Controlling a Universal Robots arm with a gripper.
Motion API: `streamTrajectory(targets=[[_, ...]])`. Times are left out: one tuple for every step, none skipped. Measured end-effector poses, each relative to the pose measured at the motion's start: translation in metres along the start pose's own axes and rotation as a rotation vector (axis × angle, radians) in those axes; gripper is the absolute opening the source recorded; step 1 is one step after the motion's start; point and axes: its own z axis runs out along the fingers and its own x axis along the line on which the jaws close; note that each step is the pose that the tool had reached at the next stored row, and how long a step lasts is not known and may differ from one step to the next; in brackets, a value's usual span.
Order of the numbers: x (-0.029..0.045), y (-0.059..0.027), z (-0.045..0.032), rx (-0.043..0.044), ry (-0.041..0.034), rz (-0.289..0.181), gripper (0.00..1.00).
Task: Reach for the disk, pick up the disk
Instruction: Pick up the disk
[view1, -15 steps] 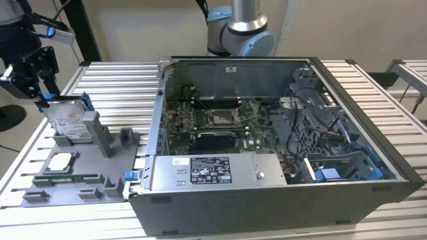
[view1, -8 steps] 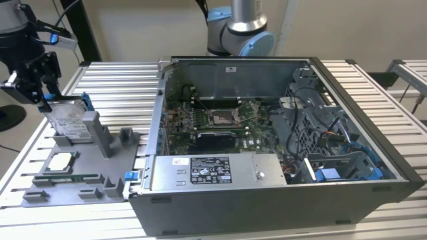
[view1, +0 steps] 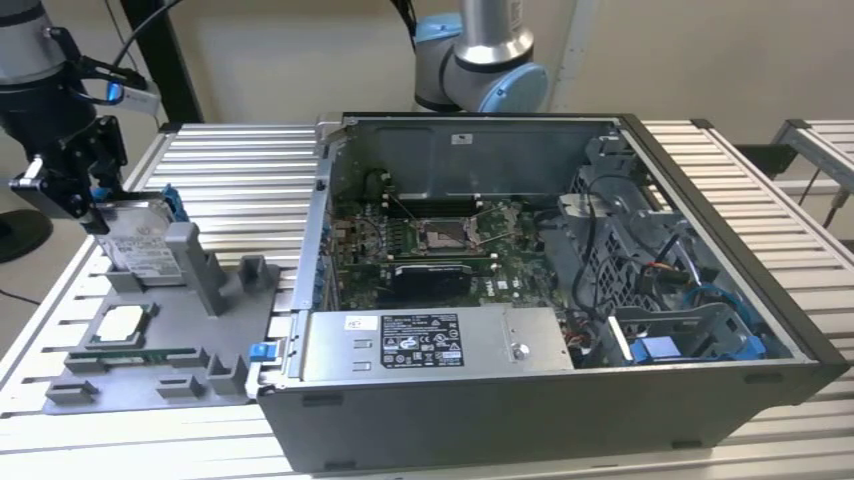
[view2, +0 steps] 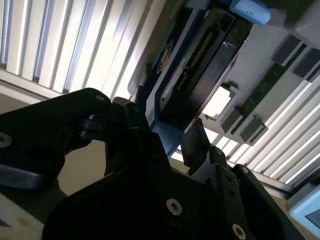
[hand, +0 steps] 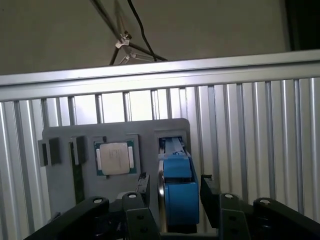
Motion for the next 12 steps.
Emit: streamTrajectory(targets=[[0.0,-0.0001,0.0018,0.0,0.0,0.0,1.0],[0.0,-0.0001,0.0036,0.0,0.0,0.0,1.0],[0.0,-0.0001,0.0055,0.0001,0.0,0.0,1.0],[-0.0001,-0.0002,0.0074,0.0002,-0.0001,0.0,1.0],[-0.0001,-0.0002,0.0092,0.0001,0.0,0.0,1.0],[-0.0001,-0.0002,0.0108,0.0001,0.0,0.0,1.0],[-0.0001,-0.0002,0.0128,0.0,0.0001,0.0,1.0],[-0.0001,-0.0003,0.0145,0.0,0.0,0.0,1.0],[-0.0001,-0.0003,0.0165,0.0001,-0.0001,0.0,1.0],[-0.0001,-0.0003,0.0182,0.0001,-0.0001,0.0,1.0],[-0.0001,-0.0004,0.02,0.0001,0.0,-0.001,1.0],[-0.0001,-0.0004,0.0219,0.0,0.0001,-0.001,1.0]])
